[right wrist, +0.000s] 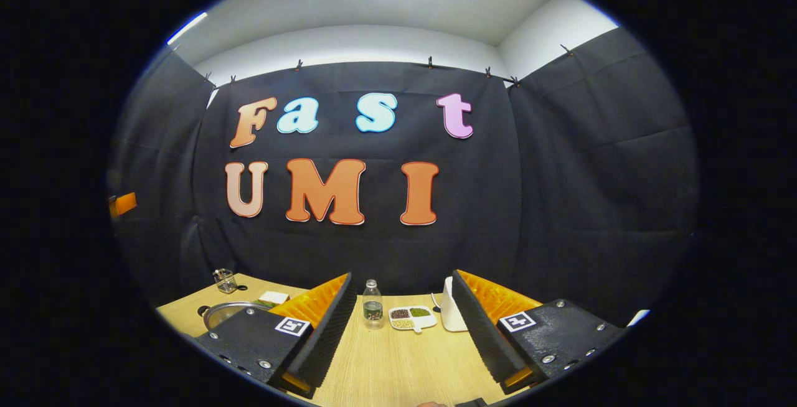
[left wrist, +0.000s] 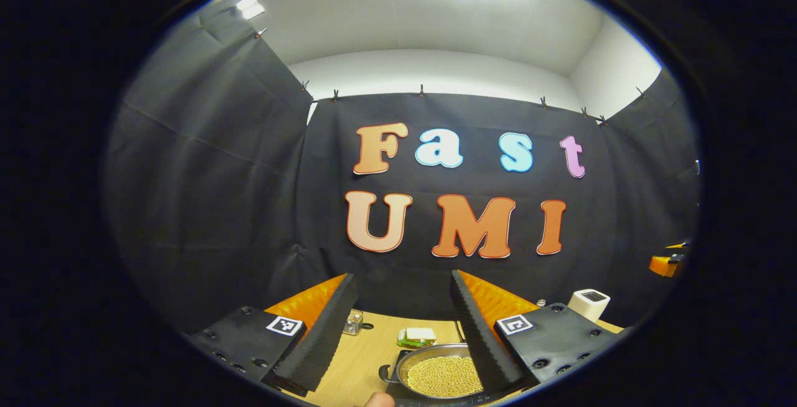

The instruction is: First push the handle of the pot to place it horizontally, then grasp the pot with both hands and set it on the induction cooktop.

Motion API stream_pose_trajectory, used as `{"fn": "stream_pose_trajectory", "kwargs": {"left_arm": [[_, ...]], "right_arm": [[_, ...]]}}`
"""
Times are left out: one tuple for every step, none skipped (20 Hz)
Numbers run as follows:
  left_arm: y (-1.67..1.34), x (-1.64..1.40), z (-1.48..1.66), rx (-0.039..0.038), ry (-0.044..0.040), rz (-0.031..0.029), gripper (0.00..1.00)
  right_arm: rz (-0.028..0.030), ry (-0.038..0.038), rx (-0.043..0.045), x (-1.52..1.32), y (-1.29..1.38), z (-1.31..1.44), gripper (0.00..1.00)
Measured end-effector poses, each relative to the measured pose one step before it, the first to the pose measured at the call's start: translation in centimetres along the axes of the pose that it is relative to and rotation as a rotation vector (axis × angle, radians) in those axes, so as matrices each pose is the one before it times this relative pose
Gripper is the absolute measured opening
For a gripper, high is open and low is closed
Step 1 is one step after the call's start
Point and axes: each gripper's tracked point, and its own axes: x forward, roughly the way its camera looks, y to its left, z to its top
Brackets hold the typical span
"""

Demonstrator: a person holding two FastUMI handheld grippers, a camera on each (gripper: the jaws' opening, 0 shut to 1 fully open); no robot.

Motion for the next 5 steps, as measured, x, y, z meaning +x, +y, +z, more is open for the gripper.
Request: {"fn": "stream_pose_trajectory", "kwargs": {"left_arm": [[0.079,0.122,-0.011,-0.00240,0.00082,0.00226,0.98],[0.039,0.062,0.084,-0.00266,-0.00142,0.00267,0.98],[-0.006,0.076,-0.025,-0.00162,0.00030,0.00155,0.98],[-0.107,-0.008,-0.105,-0.00119,0.00107,-0.00013,0.99],[-0.149,-0.021,-0.011,-0.00019,0.00133,-0.00219,0.99]], "right_arm": [[0.00433,0.00438,-0.00264,-0.158,-0.083,-0.123,0.95],[0.00717,0.00562,0.00110,-0.252,0.257,-0.181,0.95],[0.00706,0.00225,0.00205,-0.128,0.104,-0.081,0.95],[0.00279,-0.00066,0.00104,0.092,-0.019,-0.018,0.95],[-0.00005,-0.00375,-0.00130,0.126,0.100,0.017,0.95]]}}
